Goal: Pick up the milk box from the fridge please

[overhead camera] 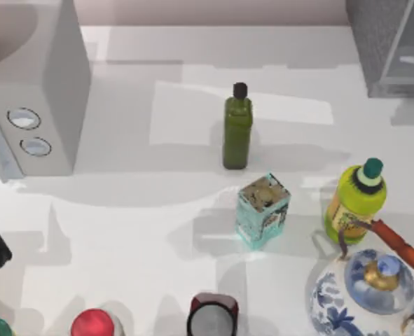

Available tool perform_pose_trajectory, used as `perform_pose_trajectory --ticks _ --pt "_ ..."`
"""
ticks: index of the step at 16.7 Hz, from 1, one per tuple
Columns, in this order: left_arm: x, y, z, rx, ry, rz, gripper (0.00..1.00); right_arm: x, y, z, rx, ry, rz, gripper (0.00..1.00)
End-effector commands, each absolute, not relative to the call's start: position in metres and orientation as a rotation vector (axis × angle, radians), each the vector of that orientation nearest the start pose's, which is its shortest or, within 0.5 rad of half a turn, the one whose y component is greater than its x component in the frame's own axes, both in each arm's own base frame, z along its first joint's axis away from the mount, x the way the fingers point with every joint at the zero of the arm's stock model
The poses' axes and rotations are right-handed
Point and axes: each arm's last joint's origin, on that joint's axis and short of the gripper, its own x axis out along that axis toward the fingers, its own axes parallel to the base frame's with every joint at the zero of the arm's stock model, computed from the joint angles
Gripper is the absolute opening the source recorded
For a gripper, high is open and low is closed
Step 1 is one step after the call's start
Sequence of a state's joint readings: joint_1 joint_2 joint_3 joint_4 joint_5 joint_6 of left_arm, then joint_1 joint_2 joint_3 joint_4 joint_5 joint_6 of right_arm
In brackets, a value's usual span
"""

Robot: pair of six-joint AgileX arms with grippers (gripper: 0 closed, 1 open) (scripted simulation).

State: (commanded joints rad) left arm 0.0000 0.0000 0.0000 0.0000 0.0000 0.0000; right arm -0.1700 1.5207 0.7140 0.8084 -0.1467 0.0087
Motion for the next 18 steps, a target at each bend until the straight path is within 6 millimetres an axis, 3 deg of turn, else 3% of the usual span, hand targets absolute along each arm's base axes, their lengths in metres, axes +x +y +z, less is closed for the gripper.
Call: perform_pose_trajectory --ticks 3,5,10,13,18 --pt "0.106 -0.001 0.16 0.0 0.0 0.0 1.0 0.265 -0.033 0.248 -0.007 -0.002 -0.01 0.0" --pt "0.106 -0.001 0.16 0.0 0.0 0.0 1.0 0.225 -0.023 0.25 -0.006 -0.004 -0.011 0.0" --pt "0.106 -0.001 0.16 0.0 0.0 0.0 1.0 0.143 -0.008 0.22 -0.001 -0.011 -0.008 0.0" --pt "0.106 -0.001 0.16 0.0 0.0 0.0 1.0 0.118 -0.004 0.192 0.001 -0.012 -0.005 0.0" --pt "0.106 -0.001 0.16 0.0 0.0 0.0 1.0 0.106 -0.001 0.162 0.0 -0.001 0.0 0.0"
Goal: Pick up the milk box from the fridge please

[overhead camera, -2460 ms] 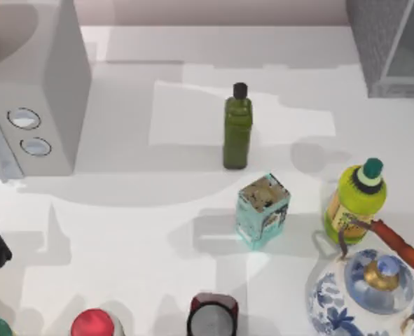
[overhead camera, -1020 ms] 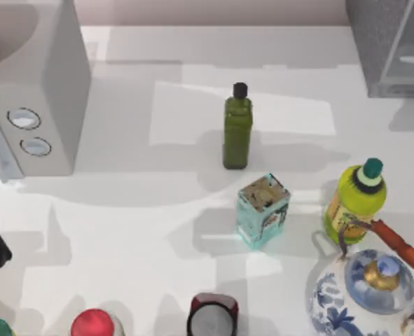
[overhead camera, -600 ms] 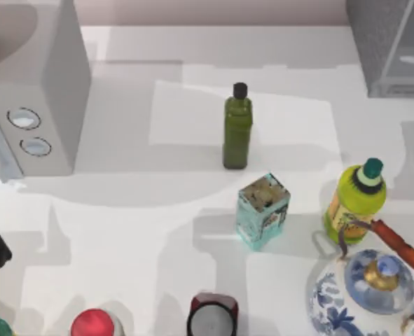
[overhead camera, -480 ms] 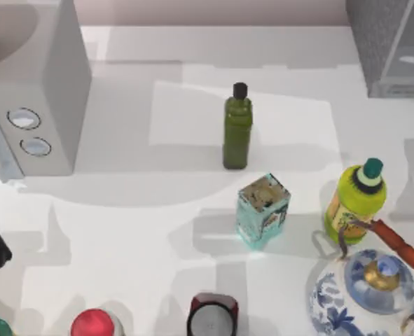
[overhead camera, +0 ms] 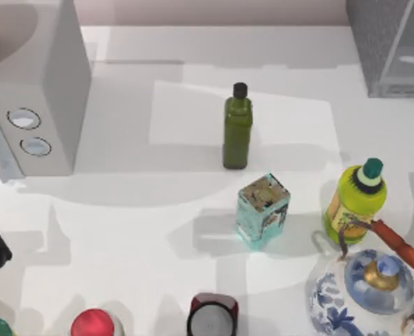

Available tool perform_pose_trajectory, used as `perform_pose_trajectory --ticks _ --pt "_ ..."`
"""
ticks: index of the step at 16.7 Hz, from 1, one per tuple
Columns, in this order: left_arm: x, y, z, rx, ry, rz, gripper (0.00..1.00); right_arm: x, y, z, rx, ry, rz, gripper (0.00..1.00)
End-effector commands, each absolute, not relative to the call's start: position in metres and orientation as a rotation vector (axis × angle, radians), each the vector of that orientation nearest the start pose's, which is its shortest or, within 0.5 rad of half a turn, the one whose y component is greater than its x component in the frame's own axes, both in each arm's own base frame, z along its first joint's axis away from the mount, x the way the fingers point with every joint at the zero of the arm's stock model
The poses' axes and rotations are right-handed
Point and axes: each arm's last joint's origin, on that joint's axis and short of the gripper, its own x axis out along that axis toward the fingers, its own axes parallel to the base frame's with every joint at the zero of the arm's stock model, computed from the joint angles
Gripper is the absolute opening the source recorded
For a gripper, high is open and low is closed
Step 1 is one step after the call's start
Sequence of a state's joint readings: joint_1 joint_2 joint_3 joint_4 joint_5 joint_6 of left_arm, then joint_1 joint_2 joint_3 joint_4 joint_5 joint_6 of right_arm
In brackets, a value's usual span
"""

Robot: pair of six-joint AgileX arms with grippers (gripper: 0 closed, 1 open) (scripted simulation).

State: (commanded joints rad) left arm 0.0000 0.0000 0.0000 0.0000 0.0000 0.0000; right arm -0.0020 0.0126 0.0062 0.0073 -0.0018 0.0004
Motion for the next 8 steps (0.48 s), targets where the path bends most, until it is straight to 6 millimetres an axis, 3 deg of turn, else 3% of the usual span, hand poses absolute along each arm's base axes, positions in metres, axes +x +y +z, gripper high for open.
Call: perform_pose_trajectory --ticks 8 --pt "0.1057 -0.0012 0.16 0.0 0.0 0.0 1.0 0.106 -0.0007 0.1629 -0.001 -0.007 0.006 0.0"
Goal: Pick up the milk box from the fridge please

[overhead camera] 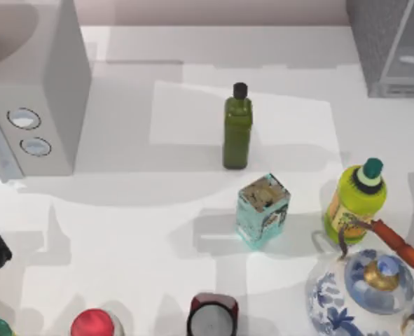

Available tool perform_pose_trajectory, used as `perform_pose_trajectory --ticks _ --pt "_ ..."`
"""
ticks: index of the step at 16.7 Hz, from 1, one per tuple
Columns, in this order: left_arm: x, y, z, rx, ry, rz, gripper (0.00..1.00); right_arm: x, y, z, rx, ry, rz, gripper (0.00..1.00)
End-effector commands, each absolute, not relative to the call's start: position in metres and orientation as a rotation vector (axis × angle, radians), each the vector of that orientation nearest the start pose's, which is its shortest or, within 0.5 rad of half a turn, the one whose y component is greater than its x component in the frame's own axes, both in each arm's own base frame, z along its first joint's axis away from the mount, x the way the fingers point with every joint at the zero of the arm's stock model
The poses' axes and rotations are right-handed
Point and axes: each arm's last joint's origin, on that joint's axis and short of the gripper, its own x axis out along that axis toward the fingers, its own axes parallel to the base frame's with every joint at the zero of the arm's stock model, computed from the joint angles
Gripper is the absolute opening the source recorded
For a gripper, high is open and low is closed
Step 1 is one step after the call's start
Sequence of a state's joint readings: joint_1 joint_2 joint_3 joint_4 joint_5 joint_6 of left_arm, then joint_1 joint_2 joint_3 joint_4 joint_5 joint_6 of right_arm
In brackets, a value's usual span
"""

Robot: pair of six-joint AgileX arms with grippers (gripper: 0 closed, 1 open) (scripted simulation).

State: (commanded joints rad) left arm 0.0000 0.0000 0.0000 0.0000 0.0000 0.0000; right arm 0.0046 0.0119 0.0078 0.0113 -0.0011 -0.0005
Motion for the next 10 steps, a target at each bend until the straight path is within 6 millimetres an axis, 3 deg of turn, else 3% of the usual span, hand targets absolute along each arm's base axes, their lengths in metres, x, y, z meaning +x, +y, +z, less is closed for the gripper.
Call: perform_pose_trajectory --ticks 6,10 --pt "0.106 -0.001 0.16 0.0 0.0 0.0 1.0 0.114 0.021 0.216 -0.018 -0.173 0.176 0.0" --pt "0.106 -0.001 0.16 0.0 0.0 0.0 1.0 0.138 0.057 0.242 0.022 -0.209 0.356 0.0"
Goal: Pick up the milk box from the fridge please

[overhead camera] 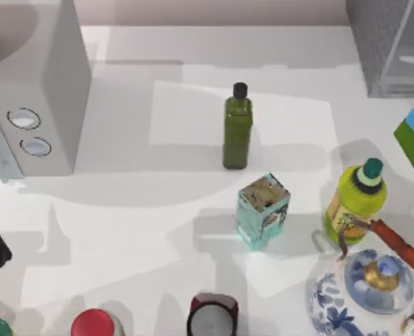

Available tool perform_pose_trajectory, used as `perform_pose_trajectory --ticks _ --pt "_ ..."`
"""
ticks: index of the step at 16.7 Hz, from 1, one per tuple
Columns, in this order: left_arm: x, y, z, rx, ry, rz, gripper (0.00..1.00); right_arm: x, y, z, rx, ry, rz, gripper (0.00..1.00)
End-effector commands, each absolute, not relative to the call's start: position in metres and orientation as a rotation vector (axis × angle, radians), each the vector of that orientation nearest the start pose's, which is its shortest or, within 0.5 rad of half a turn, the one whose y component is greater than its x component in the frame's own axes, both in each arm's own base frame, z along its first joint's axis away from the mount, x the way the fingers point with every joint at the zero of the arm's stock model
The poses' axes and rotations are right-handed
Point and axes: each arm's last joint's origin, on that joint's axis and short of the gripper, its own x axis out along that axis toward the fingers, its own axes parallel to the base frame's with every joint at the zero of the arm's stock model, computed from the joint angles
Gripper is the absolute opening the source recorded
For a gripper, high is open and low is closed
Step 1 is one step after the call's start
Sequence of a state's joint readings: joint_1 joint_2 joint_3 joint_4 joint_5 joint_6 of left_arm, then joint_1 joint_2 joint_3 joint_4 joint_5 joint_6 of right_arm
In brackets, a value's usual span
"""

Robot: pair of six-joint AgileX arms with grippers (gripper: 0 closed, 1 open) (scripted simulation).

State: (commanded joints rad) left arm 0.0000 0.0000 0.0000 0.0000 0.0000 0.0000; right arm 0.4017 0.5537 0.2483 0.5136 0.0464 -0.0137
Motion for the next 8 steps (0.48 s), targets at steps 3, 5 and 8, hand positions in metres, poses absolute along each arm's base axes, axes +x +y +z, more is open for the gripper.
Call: perform_pose_trajectory --ticks 3,5,8 --pt "0.106 -0.001 0.16 0.0 0.0 0.0 1.0 0.162 0.101 0.238 0.058 -0.151 0.496 0.0" --pt "0.106 -0.001 0.16 0.0 0.0 0.0 1.0 0.173 0.136 0.225 0.074 -0.098 0.581 0.0" --pt "0.106 -0.001 0.16 0.0 0.0 0.0 1.0 0.18 0.188 0.197 0.077 -0.036 0.682 0.0"
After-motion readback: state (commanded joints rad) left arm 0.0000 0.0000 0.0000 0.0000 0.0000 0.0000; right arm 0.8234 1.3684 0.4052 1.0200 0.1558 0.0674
